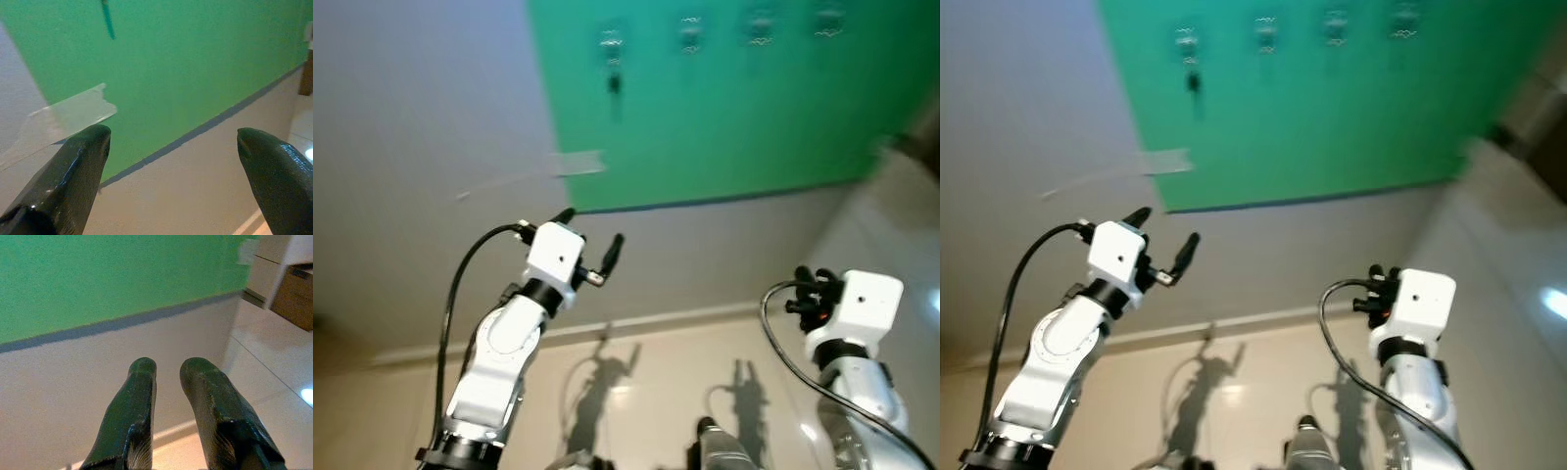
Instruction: Hang keys on a hook
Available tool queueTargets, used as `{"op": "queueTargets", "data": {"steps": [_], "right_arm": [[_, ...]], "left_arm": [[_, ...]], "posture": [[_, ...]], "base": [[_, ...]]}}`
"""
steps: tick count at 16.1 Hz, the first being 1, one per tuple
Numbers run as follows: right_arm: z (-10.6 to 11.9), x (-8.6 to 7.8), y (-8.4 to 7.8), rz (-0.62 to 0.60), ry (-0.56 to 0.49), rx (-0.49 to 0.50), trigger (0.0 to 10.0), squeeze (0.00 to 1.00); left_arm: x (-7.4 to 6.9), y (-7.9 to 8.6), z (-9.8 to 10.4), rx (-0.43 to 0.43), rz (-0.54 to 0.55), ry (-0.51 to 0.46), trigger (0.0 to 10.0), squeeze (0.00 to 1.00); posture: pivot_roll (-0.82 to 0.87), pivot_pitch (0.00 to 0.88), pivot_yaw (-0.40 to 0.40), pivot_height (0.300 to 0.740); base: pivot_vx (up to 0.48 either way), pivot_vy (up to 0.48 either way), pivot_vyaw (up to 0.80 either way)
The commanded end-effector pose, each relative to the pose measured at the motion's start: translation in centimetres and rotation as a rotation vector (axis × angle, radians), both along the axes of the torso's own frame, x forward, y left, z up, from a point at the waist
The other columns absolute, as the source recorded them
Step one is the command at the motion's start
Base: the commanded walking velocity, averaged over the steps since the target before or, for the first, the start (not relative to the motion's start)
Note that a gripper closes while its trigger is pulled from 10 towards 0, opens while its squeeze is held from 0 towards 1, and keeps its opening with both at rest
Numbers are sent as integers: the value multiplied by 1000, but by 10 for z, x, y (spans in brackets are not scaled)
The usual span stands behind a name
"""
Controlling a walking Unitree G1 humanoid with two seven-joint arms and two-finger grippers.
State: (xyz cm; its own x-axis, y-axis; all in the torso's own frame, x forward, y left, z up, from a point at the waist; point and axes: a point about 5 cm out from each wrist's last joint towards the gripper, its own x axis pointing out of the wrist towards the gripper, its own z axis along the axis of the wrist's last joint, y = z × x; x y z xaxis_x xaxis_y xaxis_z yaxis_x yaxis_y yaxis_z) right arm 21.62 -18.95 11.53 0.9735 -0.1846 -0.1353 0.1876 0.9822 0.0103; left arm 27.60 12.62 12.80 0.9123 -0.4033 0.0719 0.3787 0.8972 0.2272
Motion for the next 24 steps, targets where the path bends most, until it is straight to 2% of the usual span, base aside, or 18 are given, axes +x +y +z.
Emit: {"op": "queueTargets", "data": {"steps": [1,5,9,12,18,20,21,23,24], "right_arm": [[-1,2,-5,-24,17,-15,10000,0],[2,6,-5,-28,37,-81,10000,0],[15,18,8,48,0,-165,10000,0],[15,27,18,111,4,-203,10000,0],[9,37,20,130,10,-150,10000,0],[8,38,18,119,4,-141,10000,0],[8,37,16,94,-13,-128,10000,0],[7,33,9,43,-12,-150,10000,0],[3,27,5,12,8,-153,10000,0]], "left_arm": [[2,1,-1,-1,14,4,10000,0],[5,-1,-1,20,26,-10,10000,0],[8,5,-2,0,92,-7,10000,0],[4,9,0,-11,149,-30,10000,0],[-4,19,3,32,202,-67,10000,0],[-4,20,4,29,212,-73,10000,0],[-2,21,6,25,207,-81,10000,0],[3,17,8,3,180,-82,10000,0],[7,10,8,-3,138,-81,10000,0]], "posture": [[-165,124,92,740],[-167,113,82,740],[-166,105,62,740],[-133,92,2,740],[-77,83,-67,740],[-80,82,-63,740],[-93,79,-35,740],[-103,78,-14,740],[-128,78,28,740]], "base": [[0,0,-800],[0,0,-800],[0,0,-800],[0,0,-800],[0,0,-800],[0,0,-800],[0,0,-800],[0,0,-800],[0,0,-800]]}}
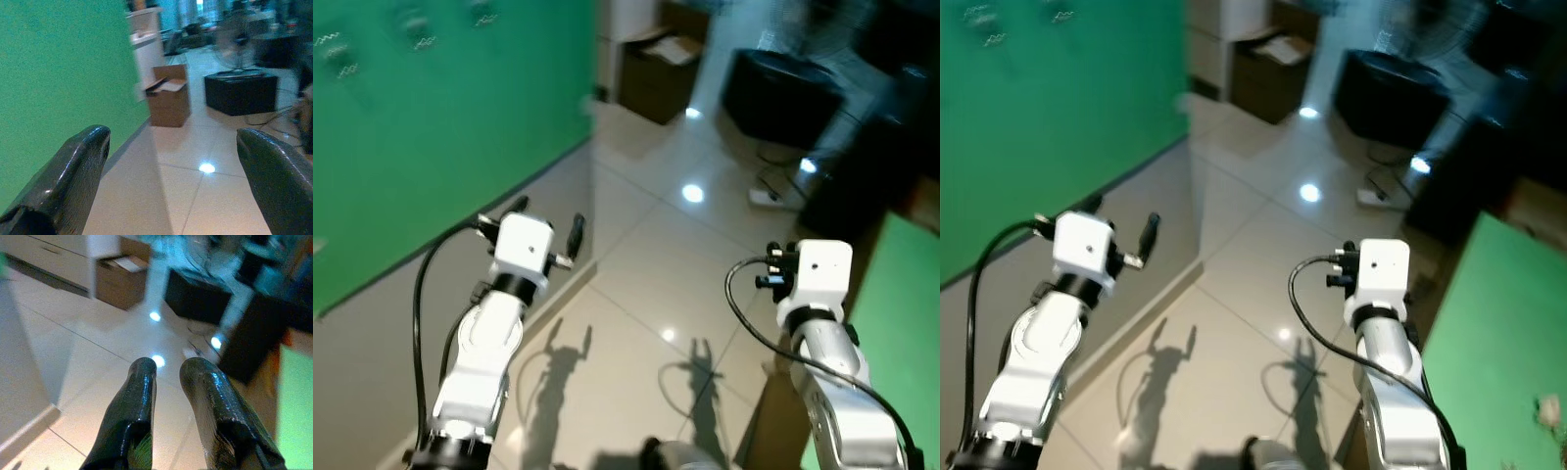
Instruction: Hang keys on a hook
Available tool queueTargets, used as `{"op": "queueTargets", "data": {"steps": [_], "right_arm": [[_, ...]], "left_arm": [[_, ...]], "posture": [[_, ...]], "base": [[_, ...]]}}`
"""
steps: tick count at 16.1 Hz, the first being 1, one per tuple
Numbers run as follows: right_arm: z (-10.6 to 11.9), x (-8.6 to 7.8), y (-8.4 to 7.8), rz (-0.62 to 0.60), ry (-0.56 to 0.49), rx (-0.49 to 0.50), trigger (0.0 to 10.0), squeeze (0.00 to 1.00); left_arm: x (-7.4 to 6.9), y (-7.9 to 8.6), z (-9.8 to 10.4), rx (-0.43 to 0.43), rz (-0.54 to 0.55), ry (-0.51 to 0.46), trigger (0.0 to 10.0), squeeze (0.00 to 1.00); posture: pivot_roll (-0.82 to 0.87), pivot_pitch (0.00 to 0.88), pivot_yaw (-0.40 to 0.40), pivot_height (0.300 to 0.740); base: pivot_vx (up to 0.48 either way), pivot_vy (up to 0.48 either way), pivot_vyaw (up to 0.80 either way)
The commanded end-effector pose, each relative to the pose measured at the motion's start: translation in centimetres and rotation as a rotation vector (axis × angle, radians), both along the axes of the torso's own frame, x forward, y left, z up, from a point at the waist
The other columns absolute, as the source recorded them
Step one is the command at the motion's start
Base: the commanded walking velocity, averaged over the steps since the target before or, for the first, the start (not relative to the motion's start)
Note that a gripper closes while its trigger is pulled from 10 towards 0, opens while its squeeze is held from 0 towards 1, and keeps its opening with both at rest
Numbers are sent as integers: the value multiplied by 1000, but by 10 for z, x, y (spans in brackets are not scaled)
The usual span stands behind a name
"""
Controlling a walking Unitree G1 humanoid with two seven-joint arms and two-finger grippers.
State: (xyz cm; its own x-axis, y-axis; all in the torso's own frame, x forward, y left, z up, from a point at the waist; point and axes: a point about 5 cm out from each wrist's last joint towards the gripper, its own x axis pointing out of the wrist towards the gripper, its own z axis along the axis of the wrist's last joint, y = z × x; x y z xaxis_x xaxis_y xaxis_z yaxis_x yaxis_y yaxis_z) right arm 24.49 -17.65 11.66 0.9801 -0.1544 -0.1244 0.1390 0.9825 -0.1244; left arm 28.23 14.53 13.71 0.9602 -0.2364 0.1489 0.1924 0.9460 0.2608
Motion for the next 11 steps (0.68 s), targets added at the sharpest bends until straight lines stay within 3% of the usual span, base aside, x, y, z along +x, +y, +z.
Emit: {"op": "queueTargets", "data": {"steps": [1,5,9,11], "right_arm": [[-2,-7,-10,-58,10,-16,10000,0],[-5,-22,-9,-56,29,-87,10000,0],[-1,-25,-7,-16,24,-146,10000,0],[-2,-27,-10,-29,40,-146,10000,0]], "left_arm": [[3,-13,-1,-9,-70,9,10000,0],[9,-24,-5,-43,-116,32,10000,0],[9,-29,-5,-72,-134,19,10000,0],[8,-32,-6,-77,-134,12,10000,0]], "posture": [[-138,79,40,740],[-197,90,92,740],[-215,96,84,740],[-217,100,70,740]], "base": [[0,0,-800],[0,0,-800],[0,0,-800],[0,-317,-800]]}}
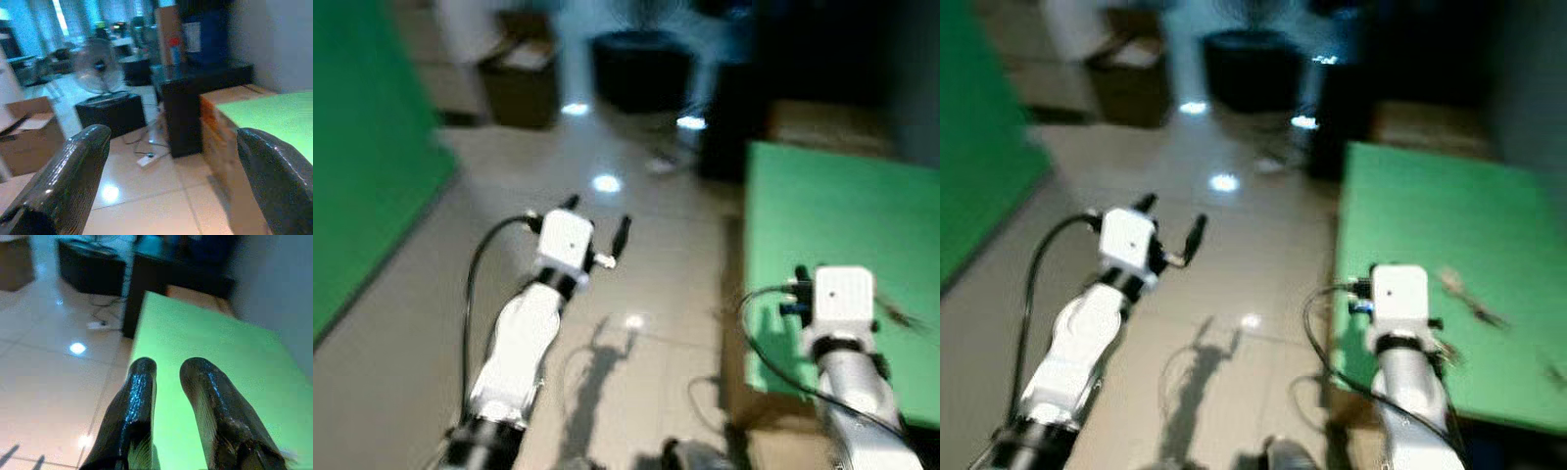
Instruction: Hang keys on a hook
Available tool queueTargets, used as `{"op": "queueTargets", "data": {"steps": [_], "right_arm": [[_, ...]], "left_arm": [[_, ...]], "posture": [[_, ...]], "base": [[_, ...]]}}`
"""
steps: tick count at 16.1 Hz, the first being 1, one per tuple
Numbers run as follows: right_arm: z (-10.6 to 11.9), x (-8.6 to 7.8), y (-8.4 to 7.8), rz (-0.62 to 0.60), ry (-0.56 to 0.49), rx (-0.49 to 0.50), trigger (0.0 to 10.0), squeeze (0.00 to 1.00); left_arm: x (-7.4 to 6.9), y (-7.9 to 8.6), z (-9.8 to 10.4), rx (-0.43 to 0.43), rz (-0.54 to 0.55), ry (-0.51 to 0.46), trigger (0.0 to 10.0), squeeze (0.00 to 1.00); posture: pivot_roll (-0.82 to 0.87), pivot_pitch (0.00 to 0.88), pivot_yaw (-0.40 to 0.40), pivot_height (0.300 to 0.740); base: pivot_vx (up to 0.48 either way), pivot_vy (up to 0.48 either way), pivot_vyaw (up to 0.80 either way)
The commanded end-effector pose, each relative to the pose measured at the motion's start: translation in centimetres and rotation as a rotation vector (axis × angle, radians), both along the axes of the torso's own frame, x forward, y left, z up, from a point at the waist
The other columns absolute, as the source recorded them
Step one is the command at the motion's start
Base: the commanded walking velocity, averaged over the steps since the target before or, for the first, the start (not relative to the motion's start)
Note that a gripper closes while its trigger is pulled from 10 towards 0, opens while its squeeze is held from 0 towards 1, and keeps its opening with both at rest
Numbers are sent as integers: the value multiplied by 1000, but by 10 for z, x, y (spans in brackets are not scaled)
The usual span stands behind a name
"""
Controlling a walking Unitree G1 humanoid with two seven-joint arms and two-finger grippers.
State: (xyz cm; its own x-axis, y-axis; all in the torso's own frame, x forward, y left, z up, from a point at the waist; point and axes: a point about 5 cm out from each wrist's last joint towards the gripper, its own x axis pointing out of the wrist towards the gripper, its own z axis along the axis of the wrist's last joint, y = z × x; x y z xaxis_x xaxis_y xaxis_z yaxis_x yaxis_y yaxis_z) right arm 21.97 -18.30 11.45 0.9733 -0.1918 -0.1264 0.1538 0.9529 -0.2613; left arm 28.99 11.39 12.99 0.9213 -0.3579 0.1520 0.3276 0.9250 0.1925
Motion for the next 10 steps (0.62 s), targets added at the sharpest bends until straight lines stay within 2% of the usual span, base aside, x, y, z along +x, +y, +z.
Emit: {"op": "queueTargets", "data": {"steps": [1,10], "right_arm": [[0,-2,-4,-10,14,-12,10000,0],[5,9,-1,51,-22,-50,10000,0]], "left_arm": [[-1,-1,1,-10,7,-7,10000,0],[-4,3,2,1,8,-26,10000,0]], "posture": [[-215,102,67,740],[-205,106,65,740]], "base": [[0,-412,-800],[0,-430,-800]]}}
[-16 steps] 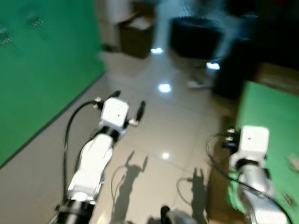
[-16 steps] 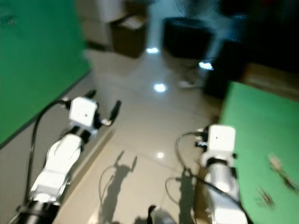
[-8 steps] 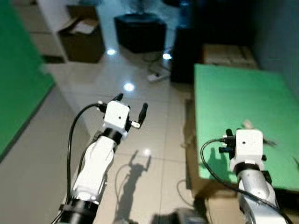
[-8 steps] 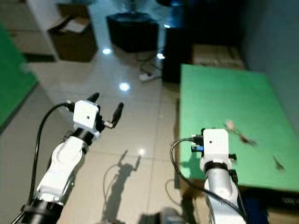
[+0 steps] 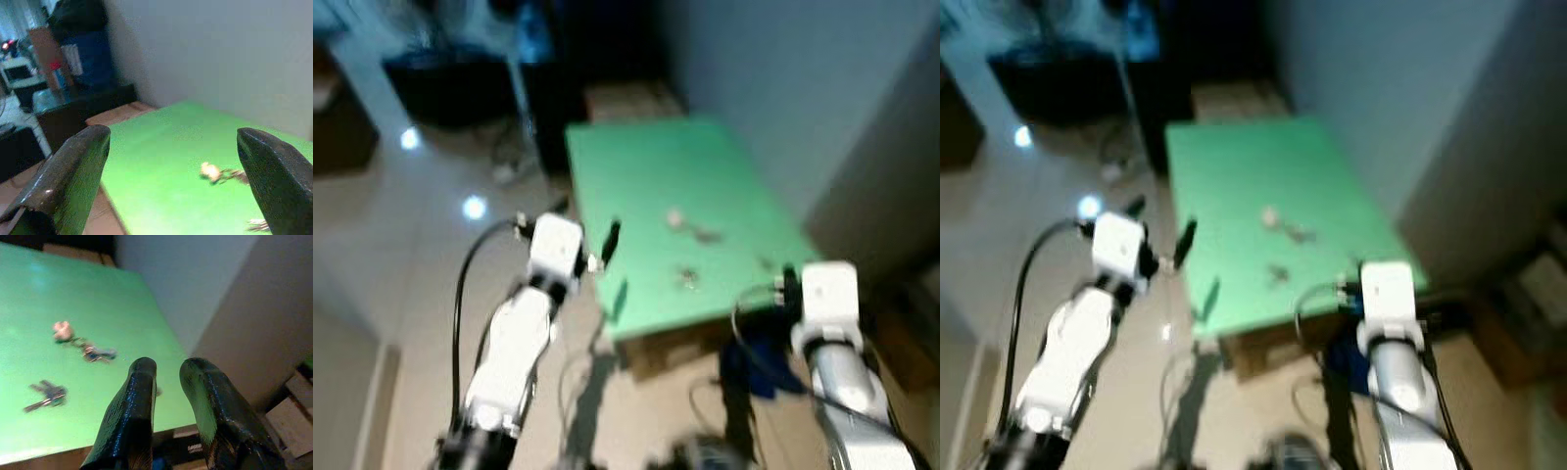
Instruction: Hang keys on a hook
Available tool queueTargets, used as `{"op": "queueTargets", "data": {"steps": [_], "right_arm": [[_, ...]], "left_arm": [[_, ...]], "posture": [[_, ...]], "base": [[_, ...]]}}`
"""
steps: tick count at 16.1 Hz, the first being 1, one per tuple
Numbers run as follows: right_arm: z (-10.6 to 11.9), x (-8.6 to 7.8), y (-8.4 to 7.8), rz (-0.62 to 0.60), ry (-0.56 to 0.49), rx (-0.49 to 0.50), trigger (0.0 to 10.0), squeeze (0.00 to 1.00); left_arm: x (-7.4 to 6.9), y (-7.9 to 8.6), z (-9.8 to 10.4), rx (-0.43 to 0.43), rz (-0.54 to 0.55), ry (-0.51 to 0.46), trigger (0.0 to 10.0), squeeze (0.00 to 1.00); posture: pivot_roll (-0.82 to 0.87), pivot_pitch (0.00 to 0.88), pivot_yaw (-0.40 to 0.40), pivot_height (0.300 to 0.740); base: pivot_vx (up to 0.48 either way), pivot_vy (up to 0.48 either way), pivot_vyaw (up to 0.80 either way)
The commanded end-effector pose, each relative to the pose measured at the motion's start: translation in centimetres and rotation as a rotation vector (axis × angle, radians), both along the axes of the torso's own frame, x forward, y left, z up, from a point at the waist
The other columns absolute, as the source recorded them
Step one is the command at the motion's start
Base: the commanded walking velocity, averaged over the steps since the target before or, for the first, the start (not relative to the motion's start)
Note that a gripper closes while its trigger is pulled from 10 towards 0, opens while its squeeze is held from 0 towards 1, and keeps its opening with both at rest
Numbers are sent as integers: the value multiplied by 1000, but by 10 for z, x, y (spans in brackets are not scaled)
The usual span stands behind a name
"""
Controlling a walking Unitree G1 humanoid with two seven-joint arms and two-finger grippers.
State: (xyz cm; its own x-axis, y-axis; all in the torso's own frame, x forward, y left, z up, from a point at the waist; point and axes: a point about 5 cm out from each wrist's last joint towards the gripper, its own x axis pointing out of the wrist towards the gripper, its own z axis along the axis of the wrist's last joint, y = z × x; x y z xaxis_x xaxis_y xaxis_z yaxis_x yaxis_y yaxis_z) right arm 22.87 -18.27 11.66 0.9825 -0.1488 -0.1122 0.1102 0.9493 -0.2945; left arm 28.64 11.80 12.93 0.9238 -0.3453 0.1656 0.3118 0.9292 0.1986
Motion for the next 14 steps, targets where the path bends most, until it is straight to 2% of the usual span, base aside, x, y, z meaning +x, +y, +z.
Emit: {"op": "queueTargets", "data": {"steps": [1,2,4,7,9,12,14], "right_arm": [[1,0,-3,21,-5,3,10000,0],[1,0,-4,22,-1,8,10000,0],[-3,-2,-5,33,11,2,10000,0],[-2,-2,-2,43,-2,0,10000,0],[-8,-4,-3,20,-17,-5,10000,0],[-10,-7,-2,66,-9,-28,10000,0],[-12,-7,-3,73,-4,-51,10000,0]], "left_arm": [[-2,-2,2,3,-12,-13,10000,0],[-2,-2,2,4,-14,-14,10000,0],[-1,0,1,17,7,-10,10000,0],[-3,1,3,-29,10,-21,10000,0],[-5,0,2,9,3,-49,10000,0],[-8,-1,3,4,-25,-61,10000,0],[-8,0,4,-4,-31,-66,10000,0]], "posture": [[-203,103,68,740],[-203,103,68,740],[-202,106,71,740],[-204,115,75,740],[-200,120,78,740],[-200,124,82,740],[-200,125,86,740]], "base": [[0,-435,0],[0,-435,0],[0,0,0],[0,0,0],[0,0,0],[0,0,0],[304,0,800]]}}
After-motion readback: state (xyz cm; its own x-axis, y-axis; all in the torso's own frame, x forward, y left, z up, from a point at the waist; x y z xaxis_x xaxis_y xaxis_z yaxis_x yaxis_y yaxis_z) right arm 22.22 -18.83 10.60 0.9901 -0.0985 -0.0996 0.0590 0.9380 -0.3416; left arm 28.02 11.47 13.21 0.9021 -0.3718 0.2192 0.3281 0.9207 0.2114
